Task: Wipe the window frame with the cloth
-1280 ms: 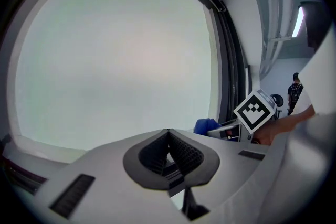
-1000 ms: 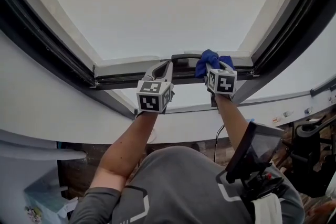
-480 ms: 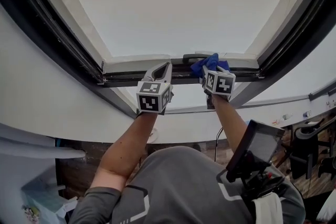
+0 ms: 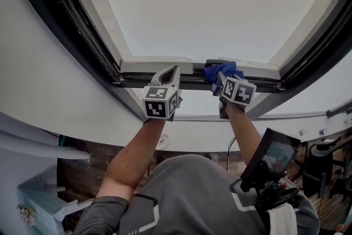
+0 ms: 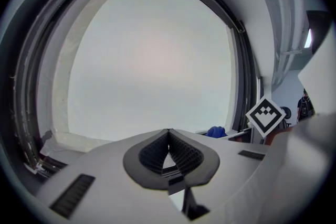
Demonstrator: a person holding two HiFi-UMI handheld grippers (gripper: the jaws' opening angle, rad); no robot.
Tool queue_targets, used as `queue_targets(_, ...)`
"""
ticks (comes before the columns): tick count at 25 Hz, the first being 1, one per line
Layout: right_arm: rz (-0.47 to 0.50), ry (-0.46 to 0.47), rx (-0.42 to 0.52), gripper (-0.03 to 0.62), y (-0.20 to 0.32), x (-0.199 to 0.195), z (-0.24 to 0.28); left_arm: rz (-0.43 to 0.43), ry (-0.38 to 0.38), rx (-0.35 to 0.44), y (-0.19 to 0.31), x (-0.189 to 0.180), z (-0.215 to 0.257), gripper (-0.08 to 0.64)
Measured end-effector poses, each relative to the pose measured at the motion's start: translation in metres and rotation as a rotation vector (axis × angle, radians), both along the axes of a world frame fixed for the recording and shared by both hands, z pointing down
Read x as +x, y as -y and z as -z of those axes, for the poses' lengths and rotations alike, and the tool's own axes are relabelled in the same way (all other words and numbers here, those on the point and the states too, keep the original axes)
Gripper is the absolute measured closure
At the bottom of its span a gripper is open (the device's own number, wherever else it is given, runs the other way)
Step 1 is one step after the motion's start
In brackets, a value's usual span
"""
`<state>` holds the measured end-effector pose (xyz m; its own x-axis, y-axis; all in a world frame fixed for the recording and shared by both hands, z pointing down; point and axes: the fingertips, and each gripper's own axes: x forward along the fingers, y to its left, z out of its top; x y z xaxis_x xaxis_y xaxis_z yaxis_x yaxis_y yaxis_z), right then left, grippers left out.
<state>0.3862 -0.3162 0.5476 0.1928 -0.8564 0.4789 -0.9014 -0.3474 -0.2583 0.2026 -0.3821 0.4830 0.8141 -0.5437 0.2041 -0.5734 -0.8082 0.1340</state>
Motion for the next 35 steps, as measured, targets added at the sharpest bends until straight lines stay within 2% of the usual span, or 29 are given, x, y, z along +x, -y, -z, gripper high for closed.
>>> queue_targets(10,0.164,0.023,0.119,0.422,0.008,-0.066,0.045,0.053,-0.034,0.023,-0.001,-0.027,0.008,0.551)
queue_targets(17,0.229,-0.028,0.072,0.422,0.032,-0.091,0.035,0.121,-0.02,0.013,0.008,-0.062,-0.002,0.551)
queue_targets(23,0.257,-0.063,-0.002,0.422,0.069,-0.11,0.012,0.14,-0.002,0.005,0.023,-0.085,-0.01,0.551)
queue_targets(30,0.212,-0.035,-0.036,0.422,0.091,-0.129,-0.007,0.156,0.007,0.008,0.052,-0.118,-0.011,0.551)
queue_targets(35,0.258,-0.042,-0.05,0.422,0.114,-0.157,-0.006,0.169,-0.014,-0.018,0.064,-0.146,-0.017,0.551)
